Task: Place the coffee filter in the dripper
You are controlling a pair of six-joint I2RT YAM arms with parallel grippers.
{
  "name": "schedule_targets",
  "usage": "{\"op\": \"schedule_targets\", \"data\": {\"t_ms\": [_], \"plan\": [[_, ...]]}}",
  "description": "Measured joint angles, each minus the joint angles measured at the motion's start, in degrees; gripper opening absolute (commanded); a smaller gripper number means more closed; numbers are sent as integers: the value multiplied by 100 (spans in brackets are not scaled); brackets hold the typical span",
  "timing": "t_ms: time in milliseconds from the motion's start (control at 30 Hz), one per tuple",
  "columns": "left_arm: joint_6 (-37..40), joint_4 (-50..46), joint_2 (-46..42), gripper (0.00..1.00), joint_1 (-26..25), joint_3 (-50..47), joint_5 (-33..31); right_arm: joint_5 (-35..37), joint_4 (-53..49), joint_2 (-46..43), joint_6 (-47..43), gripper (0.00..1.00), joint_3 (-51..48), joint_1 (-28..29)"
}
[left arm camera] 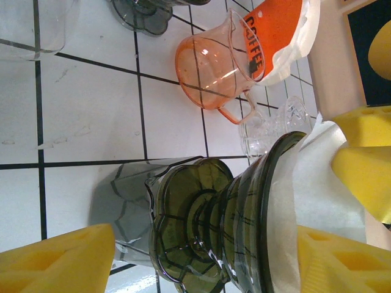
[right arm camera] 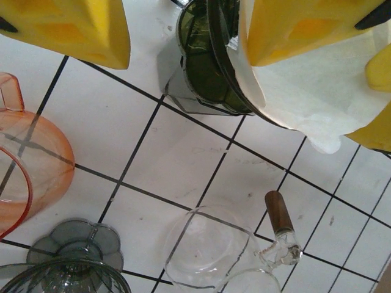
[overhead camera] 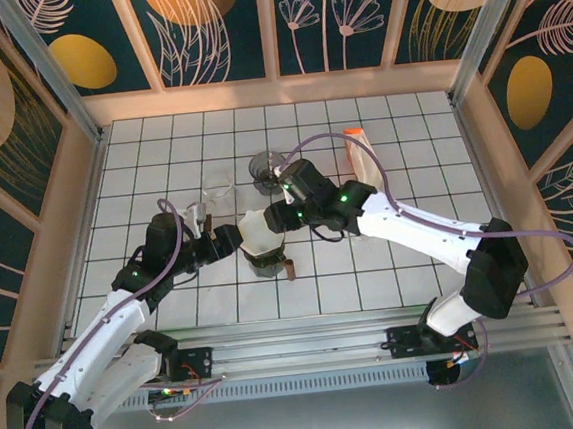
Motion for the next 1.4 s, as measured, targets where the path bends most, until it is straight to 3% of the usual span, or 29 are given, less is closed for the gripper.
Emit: {"op": "schedule_targets", "data": {"t_ms": [300, 600, 833, 1400], "plan": [[33, -57, -57, 78, 0, 179, 7, 63, -9, 4, 0, 54, -20, 7], [203, -260, -52, 72, 0, 570, 271, 87, -28, 7, 0, 55, -20, 50], [267, -533, -42, 58, -28, 570, 463, 87, -42, 4, 2, 55, -20, 76], [245, -636, -44, 37, -136, 490, 601, 109, -48, 4, 26, 56, -20, 118]]}}
